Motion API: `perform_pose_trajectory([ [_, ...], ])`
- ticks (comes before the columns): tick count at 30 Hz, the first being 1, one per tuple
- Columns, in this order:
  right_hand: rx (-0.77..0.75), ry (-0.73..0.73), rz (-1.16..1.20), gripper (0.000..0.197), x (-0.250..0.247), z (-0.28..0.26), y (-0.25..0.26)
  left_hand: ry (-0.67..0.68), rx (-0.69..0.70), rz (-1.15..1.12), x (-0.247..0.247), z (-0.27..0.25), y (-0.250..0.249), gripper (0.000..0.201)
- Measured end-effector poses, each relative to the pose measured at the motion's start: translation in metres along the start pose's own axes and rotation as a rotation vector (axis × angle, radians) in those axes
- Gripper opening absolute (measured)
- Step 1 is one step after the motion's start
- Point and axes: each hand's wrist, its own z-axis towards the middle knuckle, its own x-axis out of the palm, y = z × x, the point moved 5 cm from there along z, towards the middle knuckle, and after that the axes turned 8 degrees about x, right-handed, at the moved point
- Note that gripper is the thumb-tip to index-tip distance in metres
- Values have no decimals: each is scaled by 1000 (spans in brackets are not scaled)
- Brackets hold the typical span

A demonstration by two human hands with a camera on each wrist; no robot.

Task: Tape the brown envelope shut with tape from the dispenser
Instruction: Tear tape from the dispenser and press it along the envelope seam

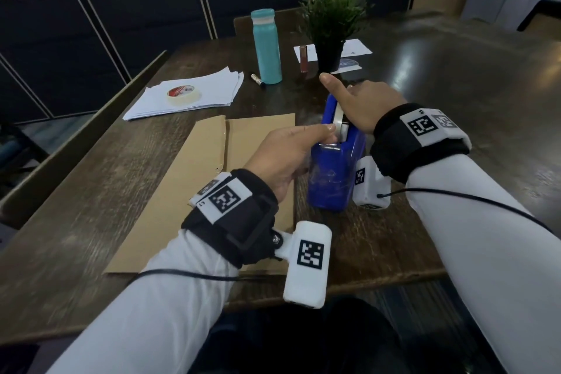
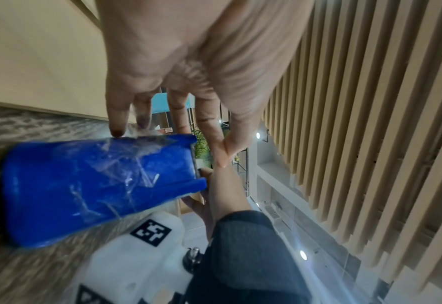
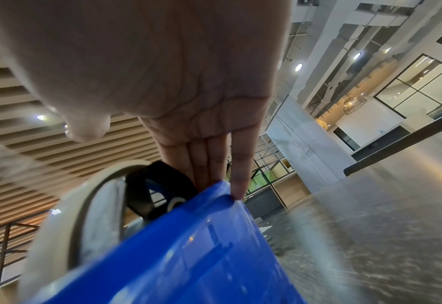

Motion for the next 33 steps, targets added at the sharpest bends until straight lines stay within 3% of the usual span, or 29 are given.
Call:
perform_pose_trajectory([
  [20, 20, 5, 13, 80, -1, -4, 4, 5, 3, 27, -5, -7, 29, 16],
  [33, 24, 16, 1, 79, 1, -3, 3, 43, 93, 188, -8, -7, 25, 30],
])
